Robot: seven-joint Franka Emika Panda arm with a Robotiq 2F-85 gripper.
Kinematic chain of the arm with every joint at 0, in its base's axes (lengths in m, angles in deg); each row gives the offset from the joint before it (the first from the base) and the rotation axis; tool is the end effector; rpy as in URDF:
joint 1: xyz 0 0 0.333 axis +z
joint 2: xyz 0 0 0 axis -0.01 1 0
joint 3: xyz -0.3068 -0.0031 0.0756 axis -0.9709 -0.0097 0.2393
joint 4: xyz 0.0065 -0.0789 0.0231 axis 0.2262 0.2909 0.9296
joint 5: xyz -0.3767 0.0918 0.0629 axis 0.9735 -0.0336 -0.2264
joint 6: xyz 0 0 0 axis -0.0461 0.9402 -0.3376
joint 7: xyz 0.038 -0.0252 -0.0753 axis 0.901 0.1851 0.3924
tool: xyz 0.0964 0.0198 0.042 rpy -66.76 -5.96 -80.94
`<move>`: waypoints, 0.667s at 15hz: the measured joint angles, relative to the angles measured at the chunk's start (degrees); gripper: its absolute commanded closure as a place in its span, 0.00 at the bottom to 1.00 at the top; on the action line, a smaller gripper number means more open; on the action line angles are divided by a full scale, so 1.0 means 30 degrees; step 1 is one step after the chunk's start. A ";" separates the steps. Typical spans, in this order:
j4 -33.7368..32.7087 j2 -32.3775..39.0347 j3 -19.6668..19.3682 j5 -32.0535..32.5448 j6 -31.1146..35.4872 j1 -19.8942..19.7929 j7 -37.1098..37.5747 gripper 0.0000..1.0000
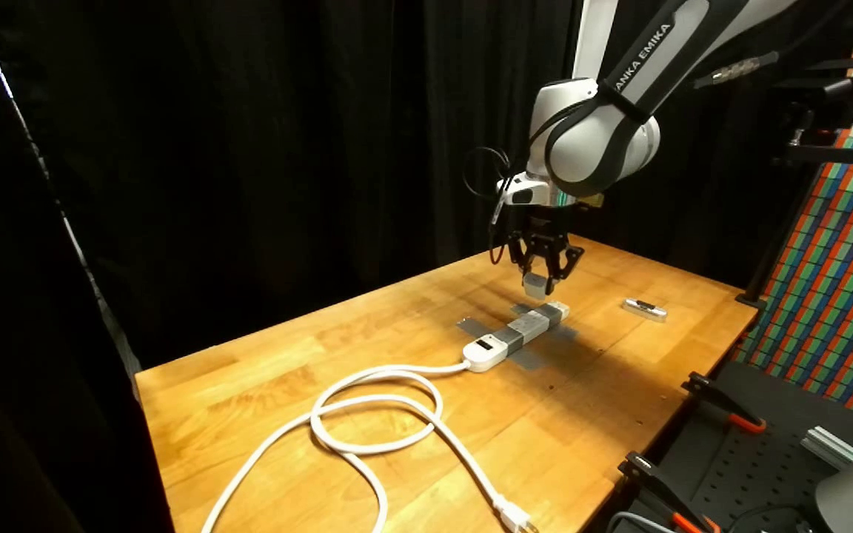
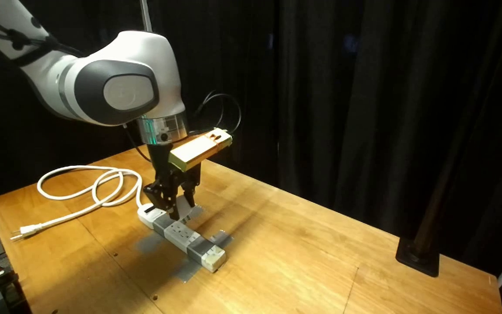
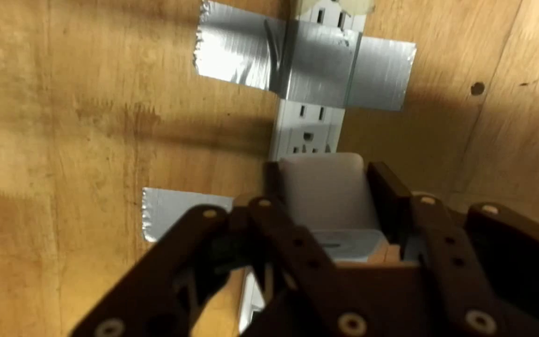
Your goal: Put the charger head on a slot on the extension cord
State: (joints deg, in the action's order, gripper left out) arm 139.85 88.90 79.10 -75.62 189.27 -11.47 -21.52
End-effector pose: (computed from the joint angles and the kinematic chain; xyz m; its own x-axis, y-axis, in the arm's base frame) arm 0.5012 -0.0380 0.2262 -0.1948 0.9777 -0.0780 0.9807 0.1953 -0.0001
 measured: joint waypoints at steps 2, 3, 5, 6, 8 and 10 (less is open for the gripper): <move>0.0047 0.0059 0.0063 -0.2368 -0.0019 -0.0071 -0.1967 0.77; 0.0047 0.0076 0.0064 -0.3285 -0.0022 -0.0089 -0.2718 0.77; 0.0029 0.0075 0.0053 -0.4579 -0.0067 -0.0126 -0.3725 0.77; -0.0014 0.0075 0.0039 -0.5134 -0.0197 -0.0141 -0.4061 0.77; -0.0090 0.0077 -0.0010 -0.5829 -0.0400 -0.0146 -0.4488 0.52; -0.0066 0.0142 -0.0105 -0.5836 -0.0404 -0.0083 -0.4482 0.52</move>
State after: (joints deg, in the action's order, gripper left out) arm 139.65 89.33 78.79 -93.12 188.06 -11.72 -34.96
